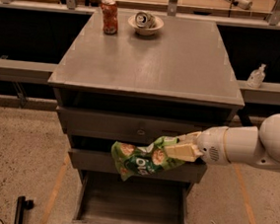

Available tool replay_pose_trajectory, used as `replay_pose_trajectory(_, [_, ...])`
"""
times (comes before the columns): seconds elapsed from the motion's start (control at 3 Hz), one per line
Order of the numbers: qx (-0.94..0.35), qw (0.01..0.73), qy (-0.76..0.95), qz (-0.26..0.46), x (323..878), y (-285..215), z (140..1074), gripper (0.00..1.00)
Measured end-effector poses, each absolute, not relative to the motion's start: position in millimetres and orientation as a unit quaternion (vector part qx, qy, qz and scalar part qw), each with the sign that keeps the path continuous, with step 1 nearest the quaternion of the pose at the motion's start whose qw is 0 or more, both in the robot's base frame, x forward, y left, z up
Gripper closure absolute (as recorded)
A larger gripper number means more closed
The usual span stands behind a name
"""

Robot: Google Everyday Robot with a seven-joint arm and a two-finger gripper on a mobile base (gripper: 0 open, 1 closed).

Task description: Place green rice chip bag into bottom drawer

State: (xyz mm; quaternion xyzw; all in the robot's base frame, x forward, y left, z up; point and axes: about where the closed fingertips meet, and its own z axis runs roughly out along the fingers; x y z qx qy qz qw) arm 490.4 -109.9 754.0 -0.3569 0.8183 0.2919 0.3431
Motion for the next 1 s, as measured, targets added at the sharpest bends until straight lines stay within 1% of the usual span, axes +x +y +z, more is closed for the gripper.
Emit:
replay_pose_trajectory(0.33, [-0.357,0.343,0.818,0.292,490.5,-109.9,754.0,1.0])
replay_pose_trajectory(0.67, [-0.354,0.359,0.81,0.299,494.1,-104.2,743.0,1.0])
replay_pose_trajectory(1.0, [-0.328,0.362,0.814,0.315,508.7,-98.4,698.2,1.0])
